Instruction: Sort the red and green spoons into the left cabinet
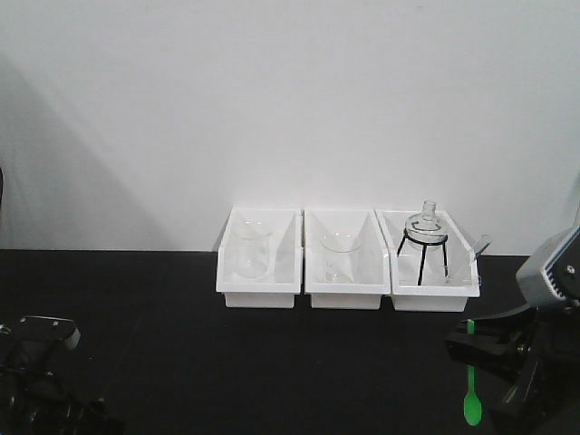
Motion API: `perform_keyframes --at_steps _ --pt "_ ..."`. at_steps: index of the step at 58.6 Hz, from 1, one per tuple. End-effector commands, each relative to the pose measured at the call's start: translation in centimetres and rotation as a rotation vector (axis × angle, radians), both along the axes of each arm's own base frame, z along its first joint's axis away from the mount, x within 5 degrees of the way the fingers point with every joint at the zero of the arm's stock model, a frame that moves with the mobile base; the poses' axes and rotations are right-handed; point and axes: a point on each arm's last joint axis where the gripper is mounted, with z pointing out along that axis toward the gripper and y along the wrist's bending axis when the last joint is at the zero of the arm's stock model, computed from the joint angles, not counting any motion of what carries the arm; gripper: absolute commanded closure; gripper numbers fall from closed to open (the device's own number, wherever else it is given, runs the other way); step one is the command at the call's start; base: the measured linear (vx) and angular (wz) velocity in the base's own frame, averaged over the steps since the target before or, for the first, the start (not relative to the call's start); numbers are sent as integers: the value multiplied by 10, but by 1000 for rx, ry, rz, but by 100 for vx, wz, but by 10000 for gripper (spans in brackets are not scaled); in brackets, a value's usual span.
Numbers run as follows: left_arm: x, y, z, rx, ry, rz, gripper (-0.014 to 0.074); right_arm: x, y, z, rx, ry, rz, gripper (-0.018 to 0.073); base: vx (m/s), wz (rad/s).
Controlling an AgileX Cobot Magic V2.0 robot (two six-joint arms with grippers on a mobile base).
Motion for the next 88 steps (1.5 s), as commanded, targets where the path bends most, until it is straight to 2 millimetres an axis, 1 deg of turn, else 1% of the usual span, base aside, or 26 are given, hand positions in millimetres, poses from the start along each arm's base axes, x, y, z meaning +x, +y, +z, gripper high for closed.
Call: perform_keyframes --at_steps 1,7,11,15,20,21,23,25,26,37,41,42,46,53,64,70,76,83,88 --pt "8 0 18 -16 -91 37 21 0 -2 19 45 -74 -40 564 0 0" --pt "8 0 16 -12 -89 33 67 0 -2 19 45 -76 -44 564 0 0" --pt "9 0 16 -11 -92 35 136 0 -2 19 44 -78 -47 564 0 0" --pt "9 0 17 -12 -93 37 241 1 -3 20 43 -82 -53 564 0 0" --pt "8 0 16 -14 -89 34 421 1 -3 20 43 -85 -57 564 0 0" --pt "8 0 16 -14 -88 33 470 1 -3 20 43 -85 -58 564 0 0" --pt "8 -1 16 -15 -85 31 534 1 -3 20 43 -85 -58 564 0 0" --pt "8 -1 16 -16 -84 31 596 1 -3 20 43 -86 -59 564 0 0" --pt "8 -1 16 -16 -84 30 607 1 -3 20 43 -86 -59 564 0 0" --pt "8 -1 18 -35 -87 45 604 1 -3 20 42 -87 -62 564 0 0" --pt "7 -1 21 -35 -100 46 604 1 -3 20 42 -87 -62 564 0 0" --pt "5 0 30 -31 -133 42 603 2 -3 20 42 -89 -64 564 0 0" --pt "1 0 41 -25 -178 39 603 2 -4 21 48 -92 -74 564 0 0" --pt "-9 2 67 -26 -276 49 603 4 -5 22 96 -82 -119 563 0 0" --pt "-37 5 114 -56 -439 69 603 3 -7 27 190 -52 -191 562 0 0" --pt "-56 7 140 -68 -535 75 600 -3 -7 33 220 -61 -210 562 0 0" --pt "-78 9 162 -78 -628 75 600 -15 -10 46 233 -120 -241 562 0 0" --pt "-104 11 178 -81 -713 73 598 -35 -14 62 227 -206 -273 562 0 0" --pt "-122 13 176 -82 -741 80 597 -55 -17 72 216 -262 -294 562 0 0"
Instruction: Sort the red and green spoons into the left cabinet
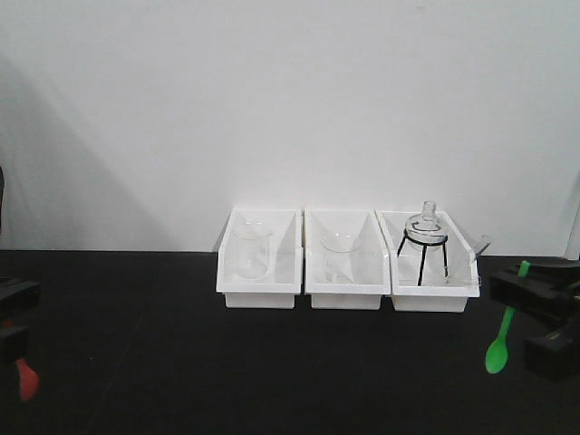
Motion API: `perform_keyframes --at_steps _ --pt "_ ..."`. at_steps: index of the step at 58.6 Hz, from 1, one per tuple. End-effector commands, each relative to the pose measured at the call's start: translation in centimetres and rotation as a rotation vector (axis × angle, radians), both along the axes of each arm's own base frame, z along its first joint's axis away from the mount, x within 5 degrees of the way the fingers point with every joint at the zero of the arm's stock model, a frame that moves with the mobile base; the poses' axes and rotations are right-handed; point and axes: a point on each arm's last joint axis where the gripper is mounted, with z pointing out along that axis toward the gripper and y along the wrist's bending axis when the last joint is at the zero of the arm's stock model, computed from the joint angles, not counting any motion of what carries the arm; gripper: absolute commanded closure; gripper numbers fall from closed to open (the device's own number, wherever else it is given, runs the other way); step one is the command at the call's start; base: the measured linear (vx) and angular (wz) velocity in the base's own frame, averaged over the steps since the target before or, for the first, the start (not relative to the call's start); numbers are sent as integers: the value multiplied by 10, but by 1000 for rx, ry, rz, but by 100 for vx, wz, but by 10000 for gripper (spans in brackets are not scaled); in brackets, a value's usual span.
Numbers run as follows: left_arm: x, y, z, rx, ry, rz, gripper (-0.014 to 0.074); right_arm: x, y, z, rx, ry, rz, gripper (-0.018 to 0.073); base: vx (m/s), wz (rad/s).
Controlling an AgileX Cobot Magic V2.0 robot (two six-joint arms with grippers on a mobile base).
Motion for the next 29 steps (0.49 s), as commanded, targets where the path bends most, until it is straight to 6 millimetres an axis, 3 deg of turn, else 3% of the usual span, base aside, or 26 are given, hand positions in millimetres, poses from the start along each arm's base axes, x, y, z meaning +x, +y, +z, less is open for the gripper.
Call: perform_keyframes --at_steps 1,13,29 --pt "-19 4 13 -41 -108 47 597 -21 -6 27 23 -118 -69 562 0 0" --pt "-56 14 -13 -53 -184 121 597 -57 -16 37 12 -178 -173 562 0 0" --pt "-83 19 -27 -63 -253 156 597 -88 -27 11 53 -278 -296 562 0 0"
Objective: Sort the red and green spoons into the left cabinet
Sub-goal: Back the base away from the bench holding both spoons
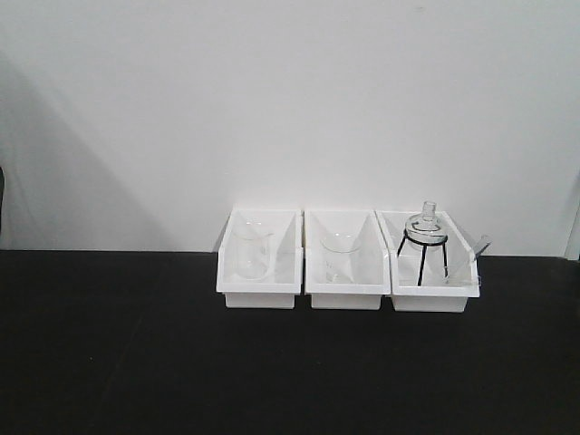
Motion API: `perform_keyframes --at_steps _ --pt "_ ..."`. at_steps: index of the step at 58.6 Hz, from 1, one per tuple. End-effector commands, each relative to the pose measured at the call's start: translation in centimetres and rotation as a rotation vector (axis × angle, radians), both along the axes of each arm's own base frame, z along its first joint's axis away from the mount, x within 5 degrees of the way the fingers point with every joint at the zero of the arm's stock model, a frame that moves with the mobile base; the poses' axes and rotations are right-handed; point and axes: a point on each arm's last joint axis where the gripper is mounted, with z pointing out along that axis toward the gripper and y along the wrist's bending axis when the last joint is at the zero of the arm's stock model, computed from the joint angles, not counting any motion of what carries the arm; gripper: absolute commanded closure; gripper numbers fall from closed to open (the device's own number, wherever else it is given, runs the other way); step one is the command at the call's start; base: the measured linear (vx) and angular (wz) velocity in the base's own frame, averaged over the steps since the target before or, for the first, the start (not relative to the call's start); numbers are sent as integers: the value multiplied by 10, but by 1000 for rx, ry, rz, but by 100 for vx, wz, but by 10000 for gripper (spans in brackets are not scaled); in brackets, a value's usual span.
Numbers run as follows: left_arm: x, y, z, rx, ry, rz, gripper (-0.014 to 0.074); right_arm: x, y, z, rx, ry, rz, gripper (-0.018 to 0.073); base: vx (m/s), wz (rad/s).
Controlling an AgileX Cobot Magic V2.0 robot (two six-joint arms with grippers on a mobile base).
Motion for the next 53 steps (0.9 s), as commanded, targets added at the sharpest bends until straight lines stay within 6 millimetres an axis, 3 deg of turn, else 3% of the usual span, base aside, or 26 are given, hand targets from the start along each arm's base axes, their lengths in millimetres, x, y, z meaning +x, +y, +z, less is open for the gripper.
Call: perform_keyframes --at_steps 1,18,53 --pt "-3 5 14 -45 -95 53 597 -7 -6 8 36 -117 -68 562 0 0" --pt "-3 4 13 -43 -86 47 597 -11 -2 -3 32 -52 -26 562 0 0" --pt "-3 4 13 -43 -87 47 597 -11 -2 -3 32 -47 -23 562 0 0"
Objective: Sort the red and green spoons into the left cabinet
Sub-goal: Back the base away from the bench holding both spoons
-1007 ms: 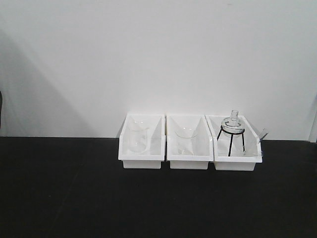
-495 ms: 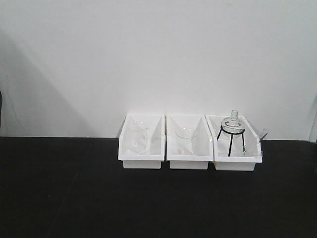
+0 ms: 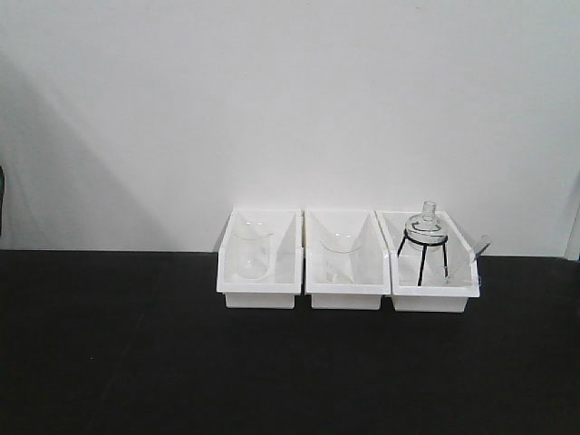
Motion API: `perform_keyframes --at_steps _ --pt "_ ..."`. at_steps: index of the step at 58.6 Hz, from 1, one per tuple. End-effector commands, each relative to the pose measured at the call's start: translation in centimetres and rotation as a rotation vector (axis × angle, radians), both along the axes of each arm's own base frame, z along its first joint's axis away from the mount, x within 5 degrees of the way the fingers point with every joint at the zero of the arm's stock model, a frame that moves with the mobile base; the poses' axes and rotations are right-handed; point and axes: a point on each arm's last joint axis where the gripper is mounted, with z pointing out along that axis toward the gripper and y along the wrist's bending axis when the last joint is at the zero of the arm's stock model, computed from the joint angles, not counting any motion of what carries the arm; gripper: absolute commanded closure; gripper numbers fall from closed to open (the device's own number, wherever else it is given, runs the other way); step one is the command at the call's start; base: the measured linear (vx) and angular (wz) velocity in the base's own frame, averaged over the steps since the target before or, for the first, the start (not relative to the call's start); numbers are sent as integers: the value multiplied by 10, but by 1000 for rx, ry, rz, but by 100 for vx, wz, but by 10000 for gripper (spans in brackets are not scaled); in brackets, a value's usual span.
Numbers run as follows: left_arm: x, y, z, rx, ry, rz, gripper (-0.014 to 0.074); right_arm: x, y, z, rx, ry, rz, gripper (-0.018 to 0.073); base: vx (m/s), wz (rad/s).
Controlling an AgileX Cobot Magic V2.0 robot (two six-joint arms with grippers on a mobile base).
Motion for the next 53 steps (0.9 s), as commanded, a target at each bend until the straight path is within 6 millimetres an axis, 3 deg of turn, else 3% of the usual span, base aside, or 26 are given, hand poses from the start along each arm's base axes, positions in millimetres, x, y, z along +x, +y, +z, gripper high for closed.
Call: perform_keyframes --at_steps 1,53 --pt "1 3 14 -41 -72 41 597 0 -3 14 28 -79 -35 562 0 0" --pt "1 3 14 -41 -72 41 597 0 -3 14 28 -79 -35 562 -7 4"
